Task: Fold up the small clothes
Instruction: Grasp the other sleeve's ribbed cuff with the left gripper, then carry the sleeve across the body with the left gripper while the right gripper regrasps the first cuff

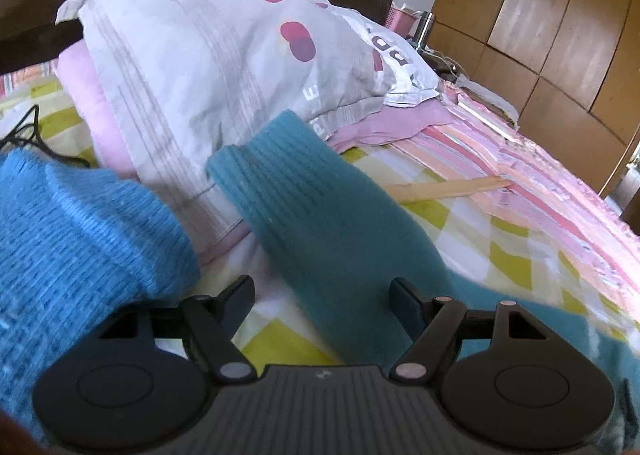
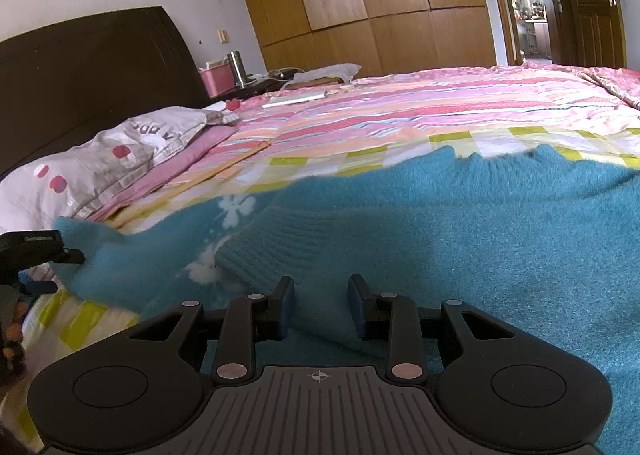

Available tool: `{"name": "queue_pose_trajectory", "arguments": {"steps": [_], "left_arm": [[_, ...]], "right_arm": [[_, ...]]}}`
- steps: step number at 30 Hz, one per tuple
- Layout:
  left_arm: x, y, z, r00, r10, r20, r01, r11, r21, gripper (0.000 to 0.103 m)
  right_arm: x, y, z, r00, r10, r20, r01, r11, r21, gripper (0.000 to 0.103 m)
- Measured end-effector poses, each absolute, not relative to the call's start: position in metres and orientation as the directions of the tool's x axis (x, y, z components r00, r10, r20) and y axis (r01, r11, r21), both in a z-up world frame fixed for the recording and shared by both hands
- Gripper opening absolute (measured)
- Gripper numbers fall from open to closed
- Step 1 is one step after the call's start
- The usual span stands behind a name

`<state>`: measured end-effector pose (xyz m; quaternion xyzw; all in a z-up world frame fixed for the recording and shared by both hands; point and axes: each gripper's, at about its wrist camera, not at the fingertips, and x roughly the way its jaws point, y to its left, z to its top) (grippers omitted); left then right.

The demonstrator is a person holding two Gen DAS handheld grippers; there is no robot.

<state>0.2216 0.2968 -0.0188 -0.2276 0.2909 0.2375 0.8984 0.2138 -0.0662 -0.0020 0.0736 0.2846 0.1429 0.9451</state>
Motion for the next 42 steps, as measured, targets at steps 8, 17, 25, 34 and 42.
{"name": "queue_pose_trajectory", "arguments": {"steps": [8,17,25,34,42], "left_arm": [[0.23,0.288,-0.018,0.724,0.289,-0.626,-0.543,0.798,-0.26,0.062],[0.231,0.292,-0.01,0.739,0.302,-0.603,-0.544,0.795,-0.268,0.024],[0.221,0.26,0.021,0.807,0.257,-0.532,-0.442,0.86,-0.254,0.018],[0.202,0.165,0.041,0.876,0.02,-0.482,-0.133,0.97,-0.202,0.018],[0.182,0.088,0.021,0.841,-0.11,-0.529,0.084,0.994,-0.074,0.018]], "right_arm": [[0.214,-0.066,-0.002,0.797,0.312,-0.517,-0.228,0.948,0.22,0.031],[0.213,-0.066,-0.003,0.799,0.309,-0.515,-0.228,0.95,0.215,0.031],[0.214,-0.066,-0.002,0.8,0.304,-0.517,-0.227,0.951,0.209,0.031],[0.214,-0.07,0.008,0.777,0.31,-0.549,-0.216,0.949,0.23,0.031],[0.217,-0.094,0.024,0.757,0.336,-0.56,-0.18,0.932,0.316,0.031]]}}
